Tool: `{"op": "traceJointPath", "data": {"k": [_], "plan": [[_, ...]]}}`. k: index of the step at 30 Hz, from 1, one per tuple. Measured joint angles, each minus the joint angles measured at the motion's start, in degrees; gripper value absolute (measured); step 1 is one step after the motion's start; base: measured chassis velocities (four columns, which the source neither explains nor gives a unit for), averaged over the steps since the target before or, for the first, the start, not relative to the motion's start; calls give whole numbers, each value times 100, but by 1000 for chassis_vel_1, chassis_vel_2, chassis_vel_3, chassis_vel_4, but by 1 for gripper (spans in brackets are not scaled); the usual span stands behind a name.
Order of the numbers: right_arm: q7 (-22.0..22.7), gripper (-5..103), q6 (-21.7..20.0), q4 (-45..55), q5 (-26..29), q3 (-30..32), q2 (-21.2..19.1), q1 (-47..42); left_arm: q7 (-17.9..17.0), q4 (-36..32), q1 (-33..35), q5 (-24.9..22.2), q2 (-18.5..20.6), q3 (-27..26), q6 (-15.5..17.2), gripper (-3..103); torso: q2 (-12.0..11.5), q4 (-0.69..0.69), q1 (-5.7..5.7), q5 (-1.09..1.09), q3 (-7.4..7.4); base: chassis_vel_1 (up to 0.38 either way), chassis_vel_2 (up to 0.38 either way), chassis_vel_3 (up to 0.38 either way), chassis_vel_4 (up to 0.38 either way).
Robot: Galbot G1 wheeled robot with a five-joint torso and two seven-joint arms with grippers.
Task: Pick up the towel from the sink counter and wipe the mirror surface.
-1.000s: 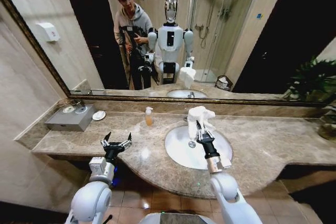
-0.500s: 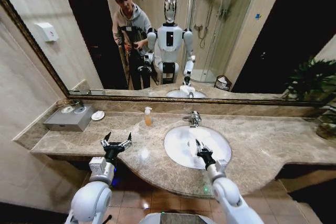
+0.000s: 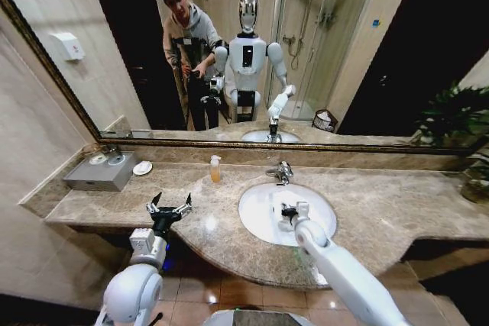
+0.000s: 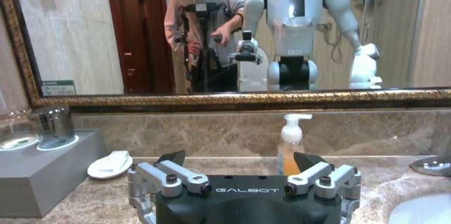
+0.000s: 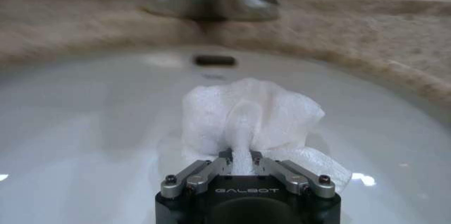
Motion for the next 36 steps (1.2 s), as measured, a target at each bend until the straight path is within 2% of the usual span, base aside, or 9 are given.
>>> {"op": "traceJointPath", "data": {"k": [5,14,23,26,28,31,33,34,36], "plan": [[-353,8,-97,-363,-198,-122,-108,13,0,0,0,0,0,0,0,100,0,-7,-2,-4,-1,0,0,0,0],[-620,8,-299,-1174,-230,-882,918,815,0,0,0,0,0,0,0,100,1,-2,-1,-4,-1,0,0,0,0],[-324,8,-360,-592,408,-1486,1538,1074,0,0,-1,0,0,0,0,100,1,-10,-2,-9,-1,0,0,0,0],[-316,8,-365,-510,461,-1513,1423,1041,1,0,-1,1,0,0,0,100,1,3,-2,8,-1,0,0,0,0],[-385,8,-358,-497,466,-1435,1055,897,0,0,1,0,-1,0,0,100,0,15,-2,11,-1,35,73,39,56],[-418,8,-345,-517,437,-1255,654,705,-1,0,1,0,0,-1,0,100,0,12,-1,10,0,45,68,36,41],[-382,8,-340,-388,350,-1087,72,418,-1,0,-1,1,0,-2,0,100,0,3,0,1,0,0,0,0,0],[-382,8,-340,-388,350,-1087,72,418,-1,0,-1,1,0,-2,0,100,0,3,0,1,0,0,0,0,0],[-262,8,-355,-110,328,-987,-520,192,0,0,-1,0,0,0,0,100,0,-3,0,1,0,0,0,0,0]]}}
